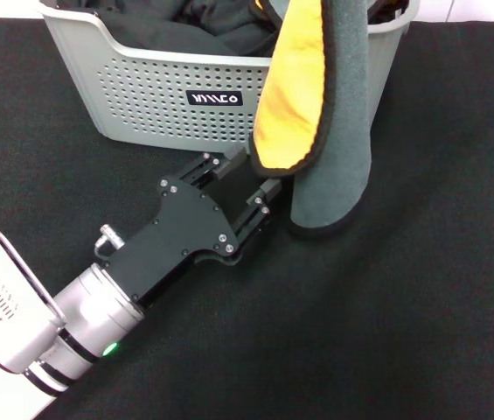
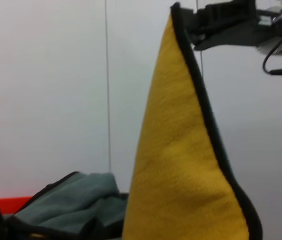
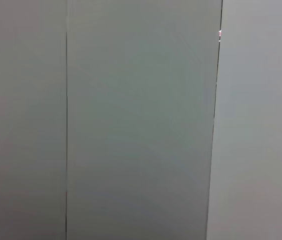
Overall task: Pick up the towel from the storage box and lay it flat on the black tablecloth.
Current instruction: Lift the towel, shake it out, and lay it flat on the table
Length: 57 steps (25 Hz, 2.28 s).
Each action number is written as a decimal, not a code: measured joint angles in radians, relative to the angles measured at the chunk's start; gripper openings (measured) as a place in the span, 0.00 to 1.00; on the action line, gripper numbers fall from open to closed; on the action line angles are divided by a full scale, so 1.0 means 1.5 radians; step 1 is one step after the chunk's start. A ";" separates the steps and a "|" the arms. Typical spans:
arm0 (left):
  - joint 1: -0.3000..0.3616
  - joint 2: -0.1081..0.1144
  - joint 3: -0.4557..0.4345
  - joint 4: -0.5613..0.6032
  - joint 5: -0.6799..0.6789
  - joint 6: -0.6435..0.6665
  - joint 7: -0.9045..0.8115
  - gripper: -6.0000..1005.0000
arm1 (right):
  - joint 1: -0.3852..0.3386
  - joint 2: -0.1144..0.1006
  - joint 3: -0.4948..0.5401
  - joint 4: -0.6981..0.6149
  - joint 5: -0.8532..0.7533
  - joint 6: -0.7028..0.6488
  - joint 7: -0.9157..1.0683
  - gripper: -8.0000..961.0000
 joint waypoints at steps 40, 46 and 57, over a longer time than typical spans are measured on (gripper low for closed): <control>-0.005 0.000 0.080 0.045 -0.117 -0.035 0.092 0.42 | 0.031 0.011 -0.071 0.043 0.021 0.138 -0.008 0.02; 0.003 0.000 0.080 0.045 -0.167 -0.006 0.109 0.41 | 0.031 0.011 -0.077 0.045 0.021 0.142 -0.008 0.02; -0.003 0.000 0.093 0.038 -0.187 0.007 0.119 0.40 | 0.038 0.011 -0.087 0.069 0.023 0.168 -0.014 0.02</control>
